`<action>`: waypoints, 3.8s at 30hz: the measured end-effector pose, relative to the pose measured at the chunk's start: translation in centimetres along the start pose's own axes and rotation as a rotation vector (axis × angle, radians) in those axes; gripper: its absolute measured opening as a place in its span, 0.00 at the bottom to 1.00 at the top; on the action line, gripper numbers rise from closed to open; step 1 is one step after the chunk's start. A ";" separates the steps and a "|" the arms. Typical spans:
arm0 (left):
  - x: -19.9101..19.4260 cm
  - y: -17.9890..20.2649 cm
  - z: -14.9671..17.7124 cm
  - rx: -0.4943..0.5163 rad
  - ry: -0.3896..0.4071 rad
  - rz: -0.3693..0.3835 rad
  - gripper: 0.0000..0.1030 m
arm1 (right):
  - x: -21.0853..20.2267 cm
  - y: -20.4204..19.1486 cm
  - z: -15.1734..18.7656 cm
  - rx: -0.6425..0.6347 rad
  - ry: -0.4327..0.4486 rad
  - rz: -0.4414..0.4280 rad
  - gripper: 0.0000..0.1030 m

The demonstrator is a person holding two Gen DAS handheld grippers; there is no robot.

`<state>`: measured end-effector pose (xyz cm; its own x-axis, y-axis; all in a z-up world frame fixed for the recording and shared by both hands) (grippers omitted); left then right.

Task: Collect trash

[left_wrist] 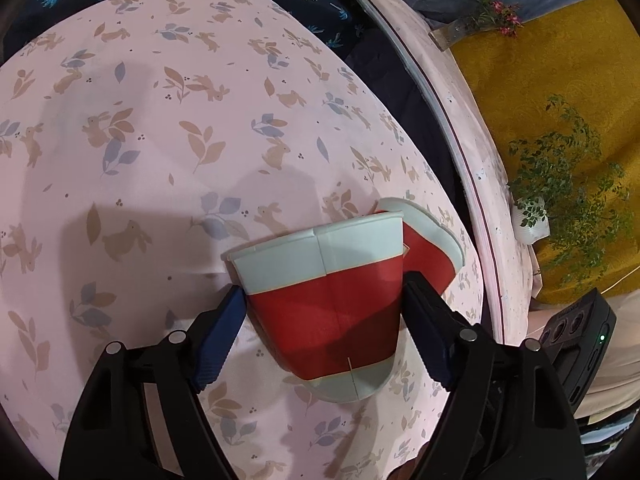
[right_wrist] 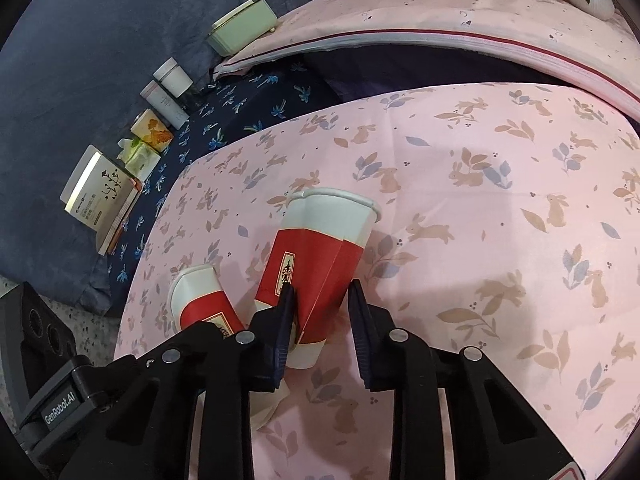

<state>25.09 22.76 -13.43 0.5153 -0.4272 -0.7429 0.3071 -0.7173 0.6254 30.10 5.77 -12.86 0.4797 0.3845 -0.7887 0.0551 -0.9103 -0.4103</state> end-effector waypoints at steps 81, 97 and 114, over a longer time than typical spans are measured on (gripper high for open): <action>1.3 33.9 26.3 0.900 0.008 0.071 0.78 | -33.1 29.2 8.8 0.278 0.394 0.484 0.45; 0.1 29.5 26.6 0.992 0.140 -0.099 0.78 | -32.8 26.9 11.7 0.150 0.315 0.576 0.68; 0.5 24.0 27.8 1.003 0.147 -0.252 0.81 | -31.4 25.7 15.0 0.082 0.241 0.618 0.88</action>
<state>10.49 -9.99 -5.37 0.6418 -0.1787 -0.7458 -0.3510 -0.9331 -0.0784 3.33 -27.42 -5.54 0.5847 -0.2574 -0.7693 -0.3547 -0.9340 0.0429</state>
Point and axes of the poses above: each gripper's, at about its wrist camera, not at the fingertips, and x roughly the way its jaws point, y to its right, z to its underside, the point moved 4 cm from there along x, roughly the way its jaws point
